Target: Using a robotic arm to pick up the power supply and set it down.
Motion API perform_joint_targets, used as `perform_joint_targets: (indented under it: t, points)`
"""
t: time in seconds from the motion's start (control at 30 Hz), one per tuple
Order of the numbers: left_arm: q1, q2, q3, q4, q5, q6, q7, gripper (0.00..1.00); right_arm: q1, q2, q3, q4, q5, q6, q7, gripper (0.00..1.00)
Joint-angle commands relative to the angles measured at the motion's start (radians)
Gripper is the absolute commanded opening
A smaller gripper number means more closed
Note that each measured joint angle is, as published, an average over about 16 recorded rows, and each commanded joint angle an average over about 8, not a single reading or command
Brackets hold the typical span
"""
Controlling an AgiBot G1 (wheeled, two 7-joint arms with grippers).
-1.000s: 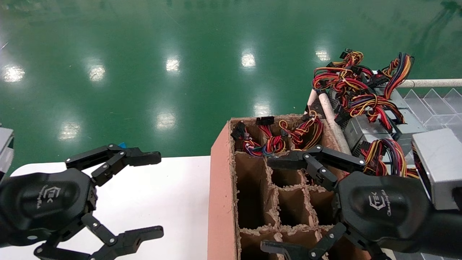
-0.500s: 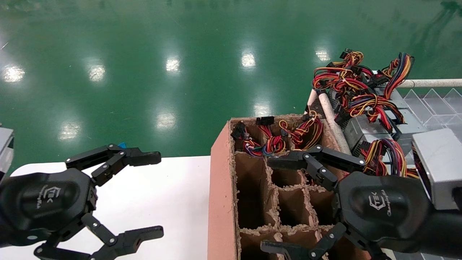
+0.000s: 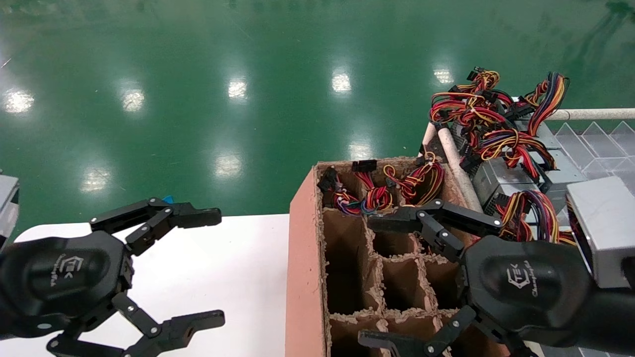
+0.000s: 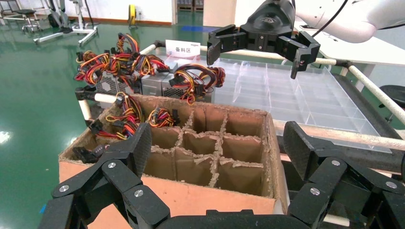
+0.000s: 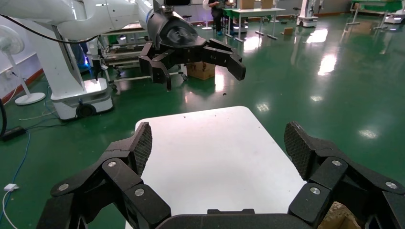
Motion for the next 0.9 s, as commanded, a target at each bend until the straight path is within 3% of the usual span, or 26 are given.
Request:
perform_joint_targets:
  t: [0.03,0.17,0.4,0.77,0.9]
  points:
    - [0.000,0.000,0.000,0.000,0.000,0.000,0.000,0.48,0.000,0.000,0.000,0.000,0.000,0.000,0.000,1.00]
    - [0.000,0.000,0.000,0.000,0.000,0.000,0.000,0.00,0.000,0.002,-0.001,0.000,-0.003,0.000,0.000,1.00]
    - [0.000,0.000,0.000,0.000,0.000,0.000,0.000,0.00,0.027,0.023,-0.005,-0.003,-0.091,0.053,-0.019,1.00]
    - [0.000,0.000,0.000,0.000,0.000,0.000,0.000,0.00,0.142,-0.037,-0.086,-0.074,-0.457,0.238,-0.145,1.00]
    - [0.000,0.000,0.000,0.000,0.000,0.000,0.000,0.00,0.188,-0.079,-0.121,-0.143,-0.535,0.247,-0.180,0.53]
